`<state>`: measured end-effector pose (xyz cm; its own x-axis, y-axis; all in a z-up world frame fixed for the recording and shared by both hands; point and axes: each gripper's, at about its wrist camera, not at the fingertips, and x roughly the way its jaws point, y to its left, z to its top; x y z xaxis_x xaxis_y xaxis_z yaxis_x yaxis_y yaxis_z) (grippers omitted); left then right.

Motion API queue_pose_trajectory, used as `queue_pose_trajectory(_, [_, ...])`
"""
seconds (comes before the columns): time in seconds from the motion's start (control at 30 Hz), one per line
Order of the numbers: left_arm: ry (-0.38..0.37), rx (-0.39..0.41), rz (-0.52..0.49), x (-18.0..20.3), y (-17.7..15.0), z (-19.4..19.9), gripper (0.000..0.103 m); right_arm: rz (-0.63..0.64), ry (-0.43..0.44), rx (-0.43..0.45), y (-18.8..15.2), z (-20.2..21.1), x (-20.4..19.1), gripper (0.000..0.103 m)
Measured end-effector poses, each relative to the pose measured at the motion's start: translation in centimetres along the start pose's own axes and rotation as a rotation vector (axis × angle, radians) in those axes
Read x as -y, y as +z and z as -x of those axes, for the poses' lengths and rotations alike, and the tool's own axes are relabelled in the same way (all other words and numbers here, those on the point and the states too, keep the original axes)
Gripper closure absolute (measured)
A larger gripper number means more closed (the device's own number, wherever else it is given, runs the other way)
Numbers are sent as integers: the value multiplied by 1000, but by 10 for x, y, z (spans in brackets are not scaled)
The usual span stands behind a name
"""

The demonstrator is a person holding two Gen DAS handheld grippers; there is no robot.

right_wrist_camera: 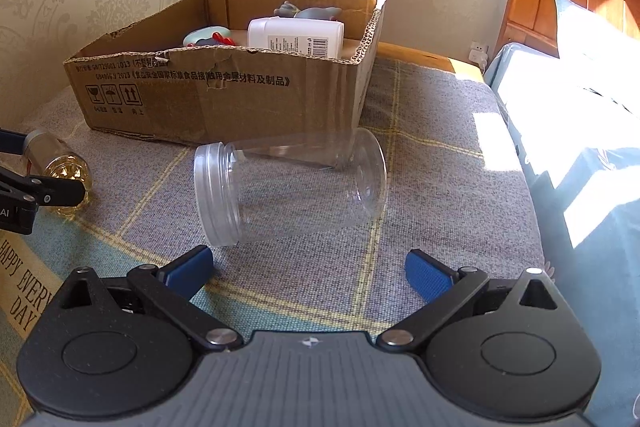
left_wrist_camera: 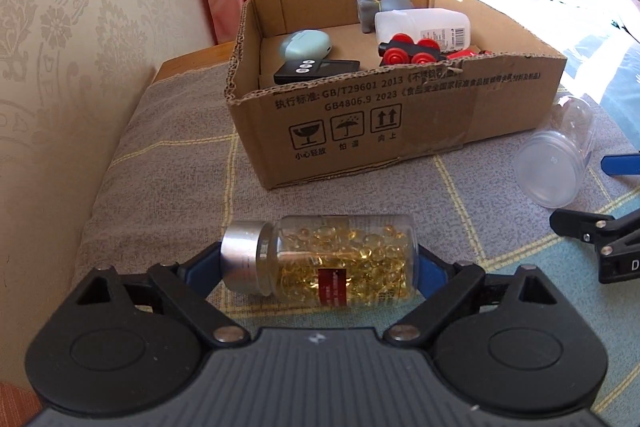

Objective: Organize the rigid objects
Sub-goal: 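Close left tool on the capsule jar while right tool grasps the clear jar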

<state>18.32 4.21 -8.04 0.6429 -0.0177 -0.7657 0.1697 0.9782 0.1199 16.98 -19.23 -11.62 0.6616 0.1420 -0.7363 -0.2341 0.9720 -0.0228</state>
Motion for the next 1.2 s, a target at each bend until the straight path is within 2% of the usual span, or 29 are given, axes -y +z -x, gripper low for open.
queue_pose_trajectory(0.33, [6, -5, 10, 1, -4, 2, 8, 10, 7, -5, 10, -6, 1, 0])
queue_pose_trajectory(0.63, [6, 14, 16, -1, -2, 5, 8, 40, 26, 41, 24, -5, -3, 0])
queue_pose_trajectory(1.03, [-12, 44, 37, -6, 3, 9, 8, 43, -1, 34, 38, -11, -9, 0])
queue_pose_trajectory(1.2, [-25, 45, 31, -7, 4, 10, 10, 61, -15, 31, 41, -8, -13, 6])
